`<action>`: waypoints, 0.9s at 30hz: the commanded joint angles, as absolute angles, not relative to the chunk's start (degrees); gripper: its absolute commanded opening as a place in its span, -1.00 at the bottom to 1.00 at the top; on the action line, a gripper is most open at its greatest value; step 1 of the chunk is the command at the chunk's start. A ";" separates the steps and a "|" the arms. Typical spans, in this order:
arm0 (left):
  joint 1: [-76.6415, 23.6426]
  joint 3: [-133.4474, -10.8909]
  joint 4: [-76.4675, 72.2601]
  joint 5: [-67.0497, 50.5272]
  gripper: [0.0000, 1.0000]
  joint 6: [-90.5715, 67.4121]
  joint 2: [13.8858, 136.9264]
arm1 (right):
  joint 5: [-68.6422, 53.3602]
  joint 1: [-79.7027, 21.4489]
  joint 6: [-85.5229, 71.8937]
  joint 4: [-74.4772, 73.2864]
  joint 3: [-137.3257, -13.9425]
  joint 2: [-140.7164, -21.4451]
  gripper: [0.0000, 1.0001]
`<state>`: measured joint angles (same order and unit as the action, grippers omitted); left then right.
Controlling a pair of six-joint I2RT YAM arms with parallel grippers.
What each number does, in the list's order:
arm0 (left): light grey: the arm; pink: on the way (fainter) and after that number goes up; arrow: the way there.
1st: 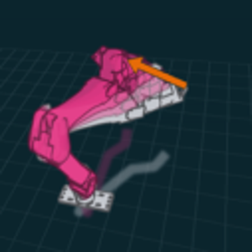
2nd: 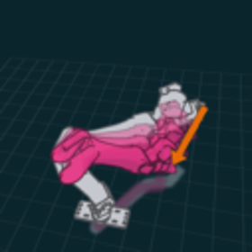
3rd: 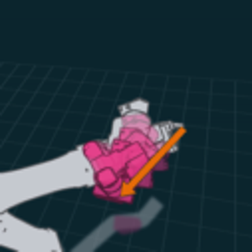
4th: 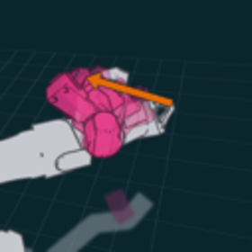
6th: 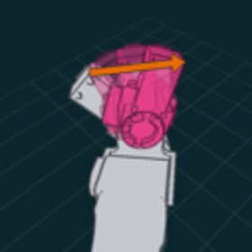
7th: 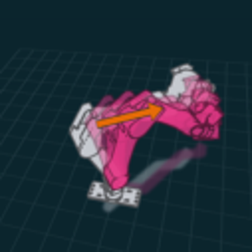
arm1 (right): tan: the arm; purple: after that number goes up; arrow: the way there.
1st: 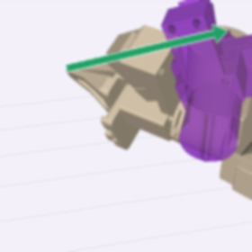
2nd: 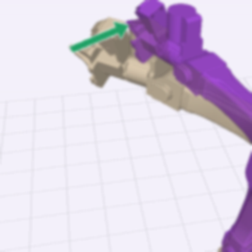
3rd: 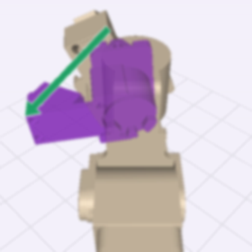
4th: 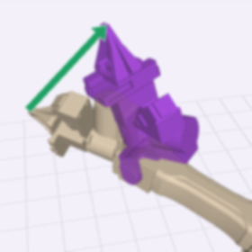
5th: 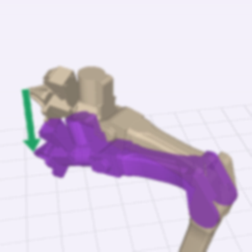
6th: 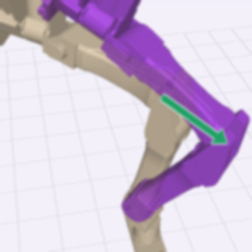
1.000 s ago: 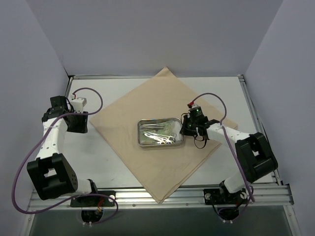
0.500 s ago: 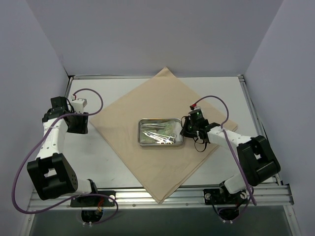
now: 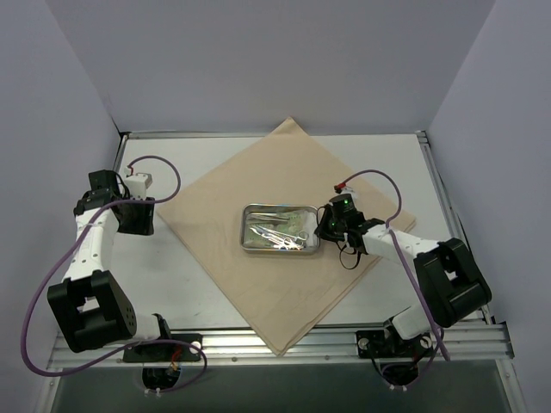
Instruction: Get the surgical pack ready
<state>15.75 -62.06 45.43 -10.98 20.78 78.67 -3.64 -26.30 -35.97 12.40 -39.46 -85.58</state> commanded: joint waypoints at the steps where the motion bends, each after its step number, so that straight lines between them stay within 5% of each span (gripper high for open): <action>1: 15.91 -62.05 44.74 -11.78 0.16 21.45 76.90 | -0.26 -26.02 -34.98 10.99 -42.10 -84.90 -1.00; 7: 15.91 -62.14 44.74 -11.51 0.16 21.97 76.73 | 1.58 -25.23 -34.10 8.70 -42.36 -82.18 -1.00; 9: 15.91 -62.14 44.82 -11.42 0.16 21.97 76.73 | 0.97 -25.22 -33.05 7.39 -42.97 -82.18 -0.74; 10: 15.91 -62.23 44.82 -11.43 0.16 21.97 76.82 | 0.88 -25.22 -32.79 6.69 -43.85 -82.18 -0.40; 13: 15.82 -62.40 45.26 -11.51 0.16 21.80 76.73 | 1.75 -25.31 -31.99 3.01 -45.60 -79.73 0.00; 17: 15.91 -62.58 45.44 -11.43 0.16 21.97 76.20 | 7.37 -27.24 -29.01 -6.04 -51.66 -73.41 0.10; 23: 15.91 -62.67 46.41 -11.42 0.16 21.80 75.15 | 15.64 -43.30 -25.84 -20.82 -62.04 -71.10 0.13; 27: 16.00 -62.32 47.55 -11.69 0.16 21.62 73.74 | 19.85 -64.20 -28.82 -27.66 -62.31 -75.92 0.38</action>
<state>15.75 -62.06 46.50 -10.96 21.28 76.62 14.41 -52.99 -27.68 -14.61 -62.94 -71.94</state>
